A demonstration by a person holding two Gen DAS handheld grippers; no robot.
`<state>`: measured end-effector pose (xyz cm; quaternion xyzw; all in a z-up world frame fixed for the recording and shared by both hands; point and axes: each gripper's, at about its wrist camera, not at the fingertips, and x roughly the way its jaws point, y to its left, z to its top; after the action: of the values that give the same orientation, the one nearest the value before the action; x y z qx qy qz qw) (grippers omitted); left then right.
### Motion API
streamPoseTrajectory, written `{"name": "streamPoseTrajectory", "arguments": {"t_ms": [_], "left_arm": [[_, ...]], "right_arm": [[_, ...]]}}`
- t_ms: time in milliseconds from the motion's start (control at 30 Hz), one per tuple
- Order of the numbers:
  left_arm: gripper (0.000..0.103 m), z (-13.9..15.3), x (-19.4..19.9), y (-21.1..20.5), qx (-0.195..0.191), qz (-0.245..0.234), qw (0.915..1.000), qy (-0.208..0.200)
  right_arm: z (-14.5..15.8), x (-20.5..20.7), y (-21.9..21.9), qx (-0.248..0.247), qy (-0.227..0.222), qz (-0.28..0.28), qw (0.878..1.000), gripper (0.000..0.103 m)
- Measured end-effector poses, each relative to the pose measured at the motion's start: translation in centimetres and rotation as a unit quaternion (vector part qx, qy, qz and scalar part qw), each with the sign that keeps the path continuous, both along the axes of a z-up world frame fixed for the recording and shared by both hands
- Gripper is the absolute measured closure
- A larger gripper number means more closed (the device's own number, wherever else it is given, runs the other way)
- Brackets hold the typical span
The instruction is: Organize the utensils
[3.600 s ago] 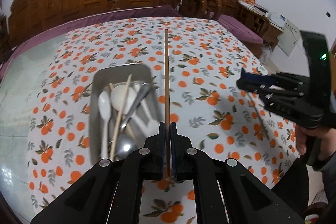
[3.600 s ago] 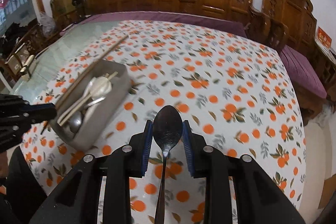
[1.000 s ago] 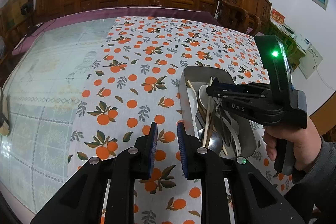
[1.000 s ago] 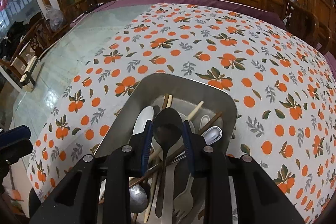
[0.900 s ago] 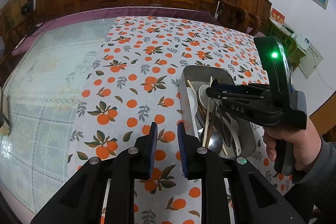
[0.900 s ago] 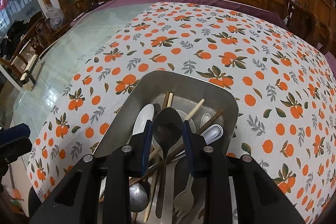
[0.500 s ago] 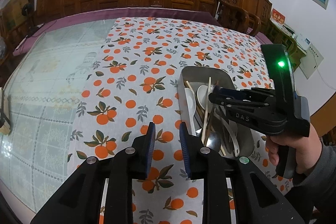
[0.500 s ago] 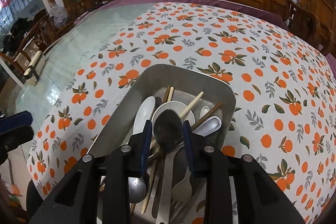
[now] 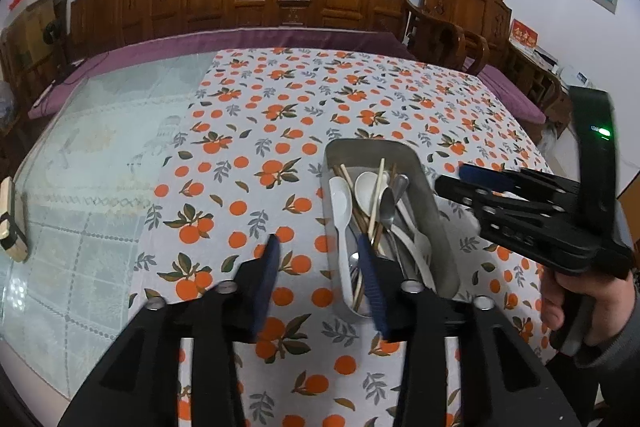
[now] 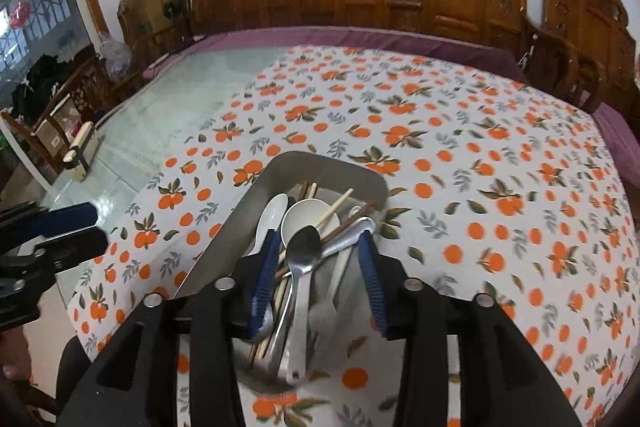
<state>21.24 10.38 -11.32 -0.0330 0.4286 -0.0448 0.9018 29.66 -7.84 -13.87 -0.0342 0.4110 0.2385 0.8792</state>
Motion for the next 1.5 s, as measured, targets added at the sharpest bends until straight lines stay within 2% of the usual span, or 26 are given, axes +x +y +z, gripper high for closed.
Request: {"name": "streamPoseTrajectory", "arguments": {"t_ms": [33,100,133,167,200,233,300,367,433,700,1067,1300,1500], "left_arm": [[0.050,0.1,-0.2,-0.2,0.001,0.000,1.0000,-0.004],[0.029,0.3,-0.5,-0.7,0.006,0.009,0.9999,-0.010],[0.026,0.4,-0.6,-0.9,0.004,0.010,0.9999,-0.011],[0.019,0.5,-0.7,-1.2,0.002,0.010,0.9999,-0.012],[0.012,0.6,-0.9,-1.5,0.005,0.011,0.9998,-0.015],[0.010,0.7,-1.1,-1.8,0.008,0.014,0.9997,-0.017],[0.009,0.8,-1.4,-2.4,0.010,0.017,0.9997,-0.017],[0.008,0.9,-1.7,-2.9,0.011,0.020,0.9996,-0.015],[0.008,1.1,-2.2,-3.7,0.016,0.018,0.9995,-0.018],[0.008,1.9,-4.6,-6.5,0.024,0.017,0.9992,-0.026],[0.008,4.2,-9.4,-9.5,0.025,0.002,0.9971,-0.072],[0.008,7.4,-12.1,-10.7,0.036,-0.003,0.9939,-0.105],[0.008,11.3,-14.3,-11.0,0.034,0.004,0.9889,-0.145]], "right_arm": [[0.4,-0.7,-0.6,0.000,-0.007,-0.005,1.000,0.050],[1.1,-1.8,-1.7,0.000,-0.017,-0.017,1.000,0.042],[1.5,-2.4,-2.4,0.004,-0.022,-0.022,1.000,0.035],[1.8,-2.8,-3.0,0.008,-0.025,-0.026,0.999,0.029],[2.2,-3.5,-3.7,0.011,-0.030,-0.032,0.999,0.027],[2.5,-4.0,-4.3,0.011,-0.034,-0.036,0.999,0.026],[3.1,-5.0,-5.3,0.009,-0.043,-0.047,0.998,0.020],[3.8,-6.2,-6.4,0.013,-0.055,-0.057,0.997,0.007],[4.5,-7.1,-7.4,0.008,-0.066,-0.072,0.995,0.002],[6.5,-11.1,-11.4,0.020,-0.084,-0.106,0.991,0.002],[7.4,-16.1,-14.1,0.016,-0.110,-0.127,0.986,0.003],[9.9,-18.7,-15.1,0.024,-0.137,-0.136,0.981,0.003],[13.9,-21.3,-15.5,0.035,-0.181,-0.135,0.973,0.003]]}}
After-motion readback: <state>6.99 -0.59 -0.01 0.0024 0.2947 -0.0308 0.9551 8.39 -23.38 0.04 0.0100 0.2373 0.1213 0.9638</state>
